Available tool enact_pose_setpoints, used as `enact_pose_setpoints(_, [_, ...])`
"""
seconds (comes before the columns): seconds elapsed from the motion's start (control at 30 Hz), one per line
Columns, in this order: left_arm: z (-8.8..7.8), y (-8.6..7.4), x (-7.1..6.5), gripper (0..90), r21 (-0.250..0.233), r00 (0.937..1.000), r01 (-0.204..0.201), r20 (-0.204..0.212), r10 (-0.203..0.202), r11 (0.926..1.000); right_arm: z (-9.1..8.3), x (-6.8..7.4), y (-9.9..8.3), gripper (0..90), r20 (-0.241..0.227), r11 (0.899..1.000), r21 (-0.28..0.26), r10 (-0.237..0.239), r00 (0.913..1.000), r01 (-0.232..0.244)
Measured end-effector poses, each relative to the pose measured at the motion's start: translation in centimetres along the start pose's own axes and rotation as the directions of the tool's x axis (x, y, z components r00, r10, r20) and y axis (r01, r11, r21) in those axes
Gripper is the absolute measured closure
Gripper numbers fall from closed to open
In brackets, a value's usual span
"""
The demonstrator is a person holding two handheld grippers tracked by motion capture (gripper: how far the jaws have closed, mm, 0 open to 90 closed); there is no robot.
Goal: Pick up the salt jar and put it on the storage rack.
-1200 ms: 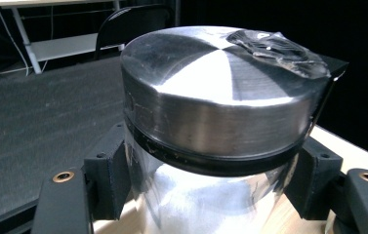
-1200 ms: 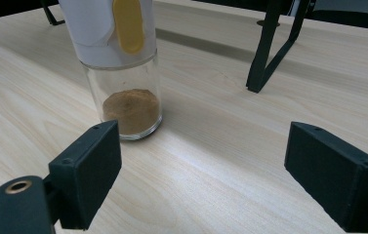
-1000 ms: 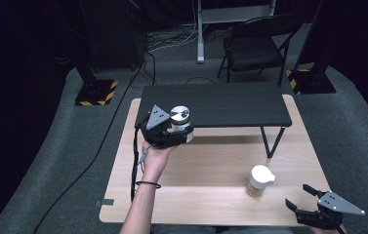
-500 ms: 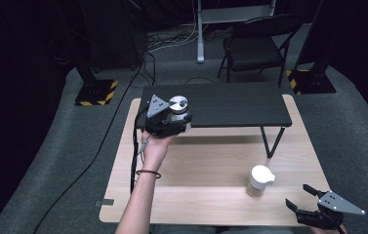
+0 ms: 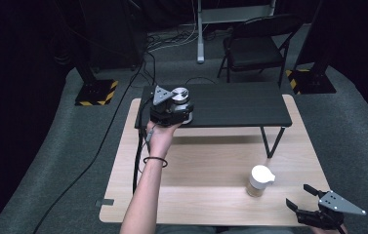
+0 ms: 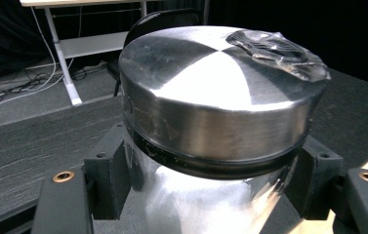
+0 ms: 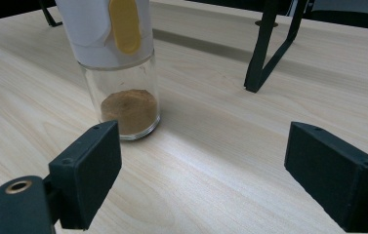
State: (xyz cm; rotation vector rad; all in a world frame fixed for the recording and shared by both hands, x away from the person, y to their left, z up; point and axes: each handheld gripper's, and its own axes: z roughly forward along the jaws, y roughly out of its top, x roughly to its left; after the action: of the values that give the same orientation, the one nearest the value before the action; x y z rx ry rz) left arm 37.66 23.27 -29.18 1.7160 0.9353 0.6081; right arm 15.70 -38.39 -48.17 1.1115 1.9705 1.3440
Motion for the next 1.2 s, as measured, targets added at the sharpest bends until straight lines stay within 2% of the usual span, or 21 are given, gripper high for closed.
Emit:
enact_pose_setpoints(0.17, [0.4, 0.1, 0.0, 29.9, 0.011, 1.0, -0.001, -0.007, 0.002, 0.9999, 0.0, 0.0, 0.0, 12.3, -0.001, 1.0, 0.0, 0.001, 1.0, -0.001])
enact_pose_setpoints(0.27, [0.5, -0.2, -0.3, 29.7, 0.002, 0.9998, -0.016, -0.015, 0.016, 0.9999, 0.0, 0.0, 0.0, 12.3, -0.002, 1.0, 0.001, -0.001, 1.0, 0.001])
enact_pose_setpoints(0.3, [0.6, -0.2, -0.4, 29.1, 0.013, 0.9995, -0.024, -0.021, 0.025, 0.9996, 0.1, 0.0, 0.0, 12.2, -0.002, 1.0, 0.001, -0.001, 1.0, 0.001])
enact_pose_setpoints(0.4, [0.7, 0.0, -0.6, 22.8, 0.04, 0.9989, -0.037, -0.027, 0.038, 0.9985, 0.1, 0.1, 0.0, 12.2, -0.003, 1.0, 0.003, -0.003, 1.0, 0.003])
enact_pose_setpoints(0.53, [0.4, -0.3, -0.8, 15.8, 0.027, 0.999, -0.038, -0.023, 0.039, 0.9989, 0.1, 0.0, 0.0, 12.3, -0.004, 1.0, 0.002, -0.002, 1.0, 0.003])
enact_pose_setpoints(0.57, [0.1, -0.6, -1.0, 15.1, 0.014, 0.9988, -0.041, -0.028, 0.041, 0.9991, 0.1, 0.0, 0.0, 12.2, -0.003, 1.0, 0.002, -0.002, 1.0, 0.002])
enact_pose_setpoints(0.8, [-1.2, -1.4, -1.2, 12.6, 0.01, 0.9975, -0.068, -0.017, 0.068, 0.9976, 0.0, 0.0, 0.0, 12.2, 0.0, 1.0, -0.001, 0.0, 1.0, 0.0])
enact_pose_setpoints(0.9, [-2.7, -2.4, -1.0, 12.6, -0.009, 0.9971, -0.076, -0.004, 0.076, 0.9971, 0.0, 0.0, 0.0, 12.2, 0.0, 1.0, -0.001, 0.001, 1.0, -0.001])
enact_pose_setpoints(0.97, [-3.0, -2.6, -1.1, 12.7, -0.009, 0.9966, -0.082, -0.008, 0.082, 0.9966, 0.0, 0.0, 0.0, 12.2, 0.0, 1.0, 0.0, 0.001, 1.0, -0.001])
enact_pose_setpoints(1.03, [-4.1, -3.7, -0.9, 12.9, -0.028, 0.9971, -0.076, 0.003, 0.076, 0.9968, 0.0, 0.1, 0.0, 12.2, -0.001, 1.0, 0.001, 0.0, 1.0, 0.0])
enact_pose_setpoints(1.17, [-4.9, -4.7, -0.6, 13.1, -0.033, 0.9973, -0.072, 0.008, 0.073, 0.9968, 0.0, 0.1, 0.0, 12.2, 0.0, 1.0, 0.001, -0.002, 1.0, 0.002])
enact_pose_setpoints(1.2, [-5.1, -4.9, -0.5, 13.1, -0.028, 0.9963, -0.085, 0.009, 0.085, 0.996, 0.0, 0.1, 0.0, 12.2, 0.0, 1.0, 0.002, -0.002, 1.0, 0.002])
